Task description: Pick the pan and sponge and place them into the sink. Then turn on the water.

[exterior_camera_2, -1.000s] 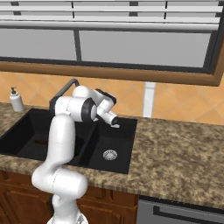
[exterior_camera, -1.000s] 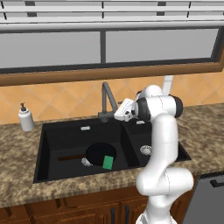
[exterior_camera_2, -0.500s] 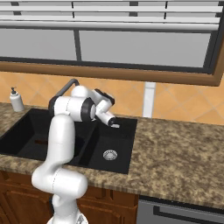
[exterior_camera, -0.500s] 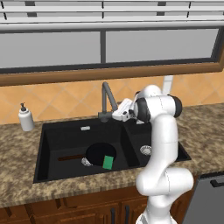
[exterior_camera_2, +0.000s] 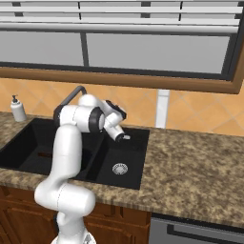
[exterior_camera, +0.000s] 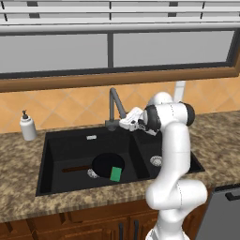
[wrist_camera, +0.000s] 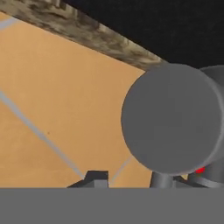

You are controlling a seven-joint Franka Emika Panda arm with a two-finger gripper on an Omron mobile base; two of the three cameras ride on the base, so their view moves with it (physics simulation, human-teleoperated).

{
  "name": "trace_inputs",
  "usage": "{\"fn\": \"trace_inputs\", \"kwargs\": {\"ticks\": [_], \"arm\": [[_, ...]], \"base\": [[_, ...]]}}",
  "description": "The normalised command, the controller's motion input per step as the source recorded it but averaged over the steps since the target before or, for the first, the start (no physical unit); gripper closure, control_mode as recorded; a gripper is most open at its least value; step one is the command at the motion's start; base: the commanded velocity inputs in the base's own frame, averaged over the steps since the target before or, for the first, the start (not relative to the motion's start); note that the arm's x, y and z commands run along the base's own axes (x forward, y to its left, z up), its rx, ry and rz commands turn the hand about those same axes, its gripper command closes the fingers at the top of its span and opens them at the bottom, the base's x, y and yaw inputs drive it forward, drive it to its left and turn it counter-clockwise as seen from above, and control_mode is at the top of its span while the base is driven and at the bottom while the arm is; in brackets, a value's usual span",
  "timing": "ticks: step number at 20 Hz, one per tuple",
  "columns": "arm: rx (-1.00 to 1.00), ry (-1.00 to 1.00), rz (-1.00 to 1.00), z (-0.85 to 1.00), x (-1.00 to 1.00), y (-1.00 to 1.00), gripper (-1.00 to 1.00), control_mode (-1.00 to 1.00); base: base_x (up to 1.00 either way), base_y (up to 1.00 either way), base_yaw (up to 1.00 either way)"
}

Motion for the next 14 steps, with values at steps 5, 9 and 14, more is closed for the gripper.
{"fn": "trace_inputs", "kwargs": {"ticks": [5,9,14], "arm": [[0.23,-0.03,-0.06,-0.1,0.14,-0.95,1.0,-1.0],[0.1,0.01,-0.23,-0.24,0.42,-0.95,1.0,-1.0],[0.06,0.09,-0.3,-0.14,0.5,-0.93,1.0,-1.0]], "base": [[0.0,0.0,0.0],[0.0,0.0,0.0],[0.0,0.0,0.0]]}}
